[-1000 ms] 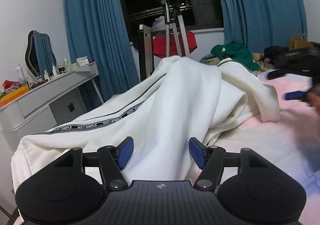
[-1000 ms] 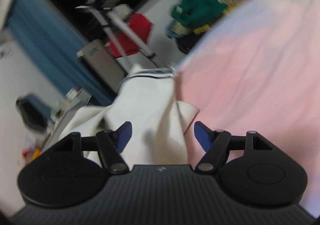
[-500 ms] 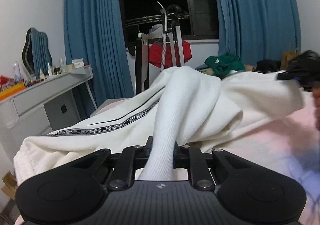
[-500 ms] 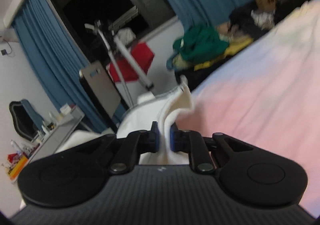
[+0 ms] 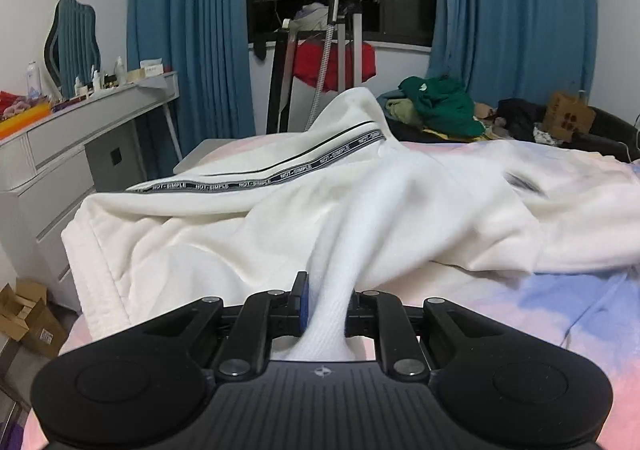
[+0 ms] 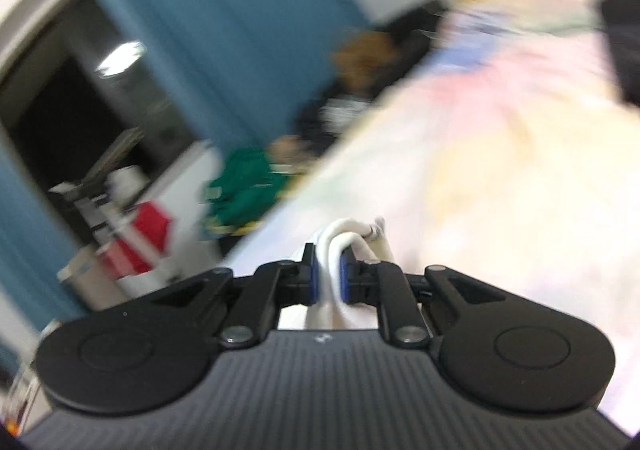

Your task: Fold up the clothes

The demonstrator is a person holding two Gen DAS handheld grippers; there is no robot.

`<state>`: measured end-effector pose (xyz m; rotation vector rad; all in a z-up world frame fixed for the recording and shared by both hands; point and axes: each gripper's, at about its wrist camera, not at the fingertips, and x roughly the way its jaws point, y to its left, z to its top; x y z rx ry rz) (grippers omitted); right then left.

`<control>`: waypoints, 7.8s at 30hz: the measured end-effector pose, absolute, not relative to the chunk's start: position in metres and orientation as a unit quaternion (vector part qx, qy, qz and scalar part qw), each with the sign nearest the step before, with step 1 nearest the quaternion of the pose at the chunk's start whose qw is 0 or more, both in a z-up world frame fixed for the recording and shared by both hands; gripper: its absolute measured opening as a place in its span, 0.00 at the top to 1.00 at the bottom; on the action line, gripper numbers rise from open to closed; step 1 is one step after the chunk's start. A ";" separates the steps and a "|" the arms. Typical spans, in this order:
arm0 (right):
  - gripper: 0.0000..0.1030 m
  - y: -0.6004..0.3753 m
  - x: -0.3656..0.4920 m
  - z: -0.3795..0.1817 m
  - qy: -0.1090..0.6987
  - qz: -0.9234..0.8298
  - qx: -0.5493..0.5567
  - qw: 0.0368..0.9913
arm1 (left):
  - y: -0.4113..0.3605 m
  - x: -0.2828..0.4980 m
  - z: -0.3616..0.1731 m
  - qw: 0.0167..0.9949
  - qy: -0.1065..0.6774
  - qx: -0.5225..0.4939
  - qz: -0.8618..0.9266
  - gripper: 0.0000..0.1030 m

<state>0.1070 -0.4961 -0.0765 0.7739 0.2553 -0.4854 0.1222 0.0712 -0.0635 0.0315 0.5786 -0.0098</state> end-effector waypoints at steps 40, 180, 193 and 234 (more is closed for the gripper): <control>0.20 -0.429 0.102 -0.062 0.200 -0.200 0.273 0.919 | -0.116 0.226 -0.075 0.950 0.233 0.151 -0.142 0.23; 0.28 -0.495 0.091 -0.119 0.281 -0.301 0.327 0.851 | -0.134 0.078 -0.159 0.919 0.265 0.089 -0.277 0.81; 0.82 -0.535 0.048 -0.153 0.289 -0.347 0.440 0.776 | -0.126 0.078 -0.154 0.917 0.264 0.080 -0.287 0.78; 0.93 -0.557 0.018 -0.140 0.117 -0.320 0.488 0.803 | 0.186 0.091 -0.147 0.727 0.313 -0.601 0.111 0.85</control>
